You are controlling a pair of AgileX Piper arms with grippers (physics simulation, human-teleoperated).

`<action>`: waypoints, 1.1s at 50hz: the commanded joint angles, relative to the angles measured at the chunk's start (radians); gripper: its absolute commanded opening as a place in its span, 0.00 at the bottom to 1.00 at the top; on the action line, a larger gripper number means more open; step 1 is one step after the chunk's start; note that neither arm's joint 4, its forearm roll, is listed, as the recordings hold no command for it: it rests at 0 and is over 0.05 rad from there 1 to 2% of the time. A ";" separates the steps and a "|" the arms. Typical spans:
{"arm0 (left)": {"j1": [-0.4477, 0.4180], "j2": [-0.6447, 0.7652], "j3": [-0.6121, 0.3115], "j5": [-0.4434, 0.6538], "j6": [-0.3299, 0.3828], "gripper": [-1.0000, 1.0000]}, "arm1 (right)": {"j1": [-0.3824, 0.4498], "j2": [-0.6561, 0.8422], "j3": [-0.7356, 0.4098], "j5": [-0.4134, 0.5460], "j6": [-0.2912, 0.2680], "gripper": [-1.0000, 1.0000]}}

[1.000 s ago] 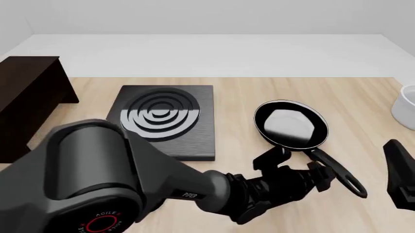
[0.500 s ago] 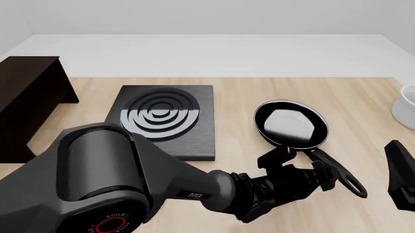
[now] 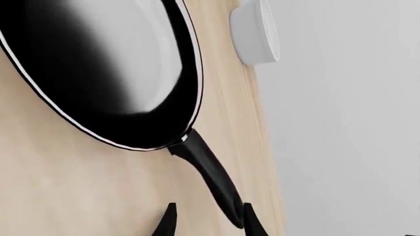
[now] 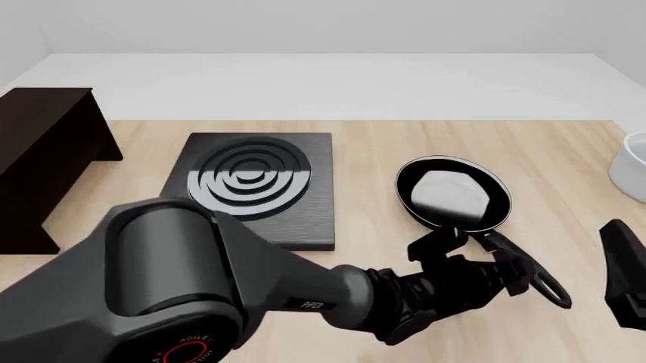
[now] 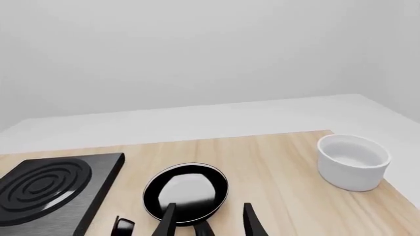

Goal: Put the frying pan on top of the cabinet.

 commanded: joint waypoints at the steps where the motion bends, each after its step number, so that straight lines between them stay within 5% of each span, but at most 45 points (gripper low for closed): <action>1: -0.006 0.051 -0.022 0.007 -0.101 1.00 | -0.004 -0.003 0.000 0.002 0.004 1.00; 55: 0.014 0.171 -0.183 0.080 -0.118 1.00 | -0.030 -0.005 0.000 0.002 0.030 1.00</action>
